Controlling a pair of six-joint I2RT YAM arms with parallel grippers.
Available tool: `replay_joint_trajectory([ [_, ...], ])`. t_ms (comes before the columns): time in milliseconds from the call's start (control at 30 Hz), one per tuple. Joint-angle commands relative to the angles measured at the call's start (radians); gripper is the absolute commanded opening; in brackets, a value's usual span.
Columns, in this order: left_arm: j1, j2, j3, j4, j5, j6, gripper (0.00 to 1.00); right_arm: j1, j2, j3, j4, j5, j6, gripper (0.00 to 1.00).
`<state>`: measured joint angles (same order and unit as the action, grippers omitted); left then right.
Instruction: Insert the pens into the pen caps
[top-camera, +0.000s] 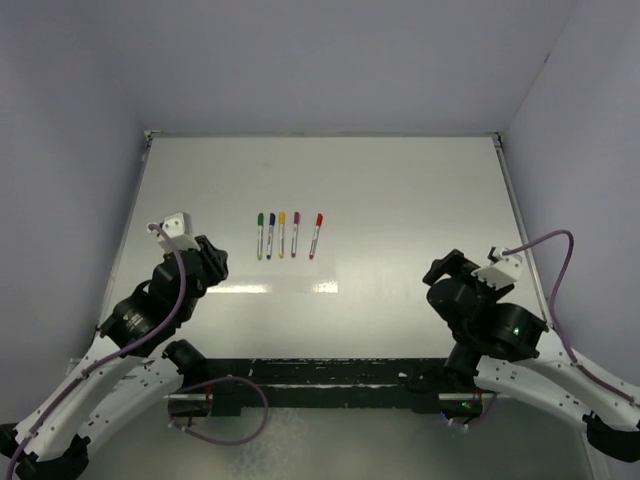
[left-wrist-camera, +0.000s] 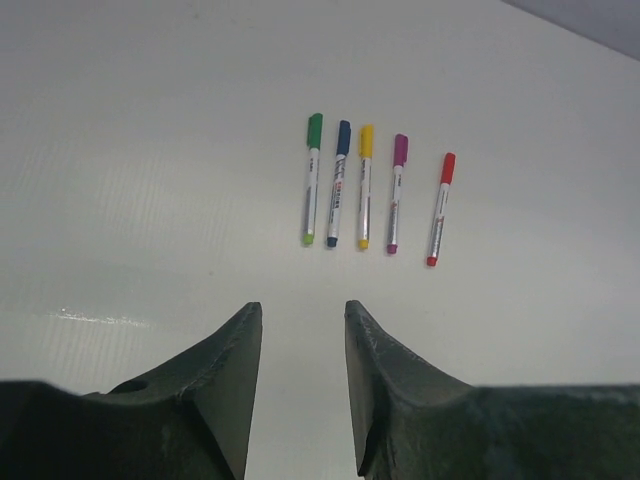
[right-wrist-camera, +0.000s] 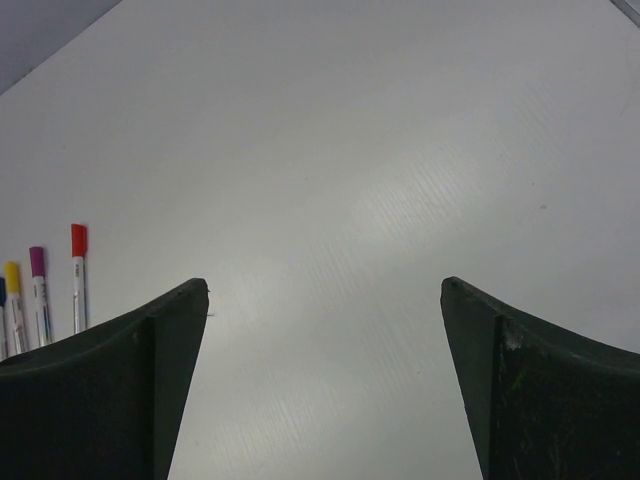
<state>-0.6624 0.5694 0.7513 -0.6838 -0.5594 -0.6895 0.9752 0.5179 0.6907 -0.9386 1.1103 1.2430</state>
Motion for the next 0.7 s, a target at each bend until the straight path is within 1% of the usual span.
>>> replay_joint_trajectory([
  [0, -0.002, -0.041, -0.016, -0.007, -0.051, -0.044, 0.43, 0.000, 0.021, 0.044, -0.036, 0.070, 0.032, 1.00],
  [33, -0.001, -0.047, -0.018, -0.010, -0.056, -0.048, 0.45, 0.000, 0.021, 0.043, -0.040, 0.070, 0.034, 1.00],
  [100, -0.001, -0.054, -0.018, -0.022, -0.068, -0.060, 0.53, 0.000, 0.018, 0.039, -0.040, 0.072, 0.033, 1.00],
  [300, -0.001, -0.056, -0.014, -0.054, -0.084, -0.087, 0.60, 0.000, 0.009, 0.029, -0.017, 0.067, 0.015, 1.00],
  [433, -0.001, -0.066, -0.011, -0.068, -0.094, -0.097, 0.61, 0.000, 0.012, 0.029, -0.012, 0.066, 0.011, 1.00],
  [667, -0.001, -0.108, -0.028, -0.062, -0.095, -0.092, 0.59, 0.000, 0.012, 0.028, -0.011, 0.071, 0.009, 1.00],
])
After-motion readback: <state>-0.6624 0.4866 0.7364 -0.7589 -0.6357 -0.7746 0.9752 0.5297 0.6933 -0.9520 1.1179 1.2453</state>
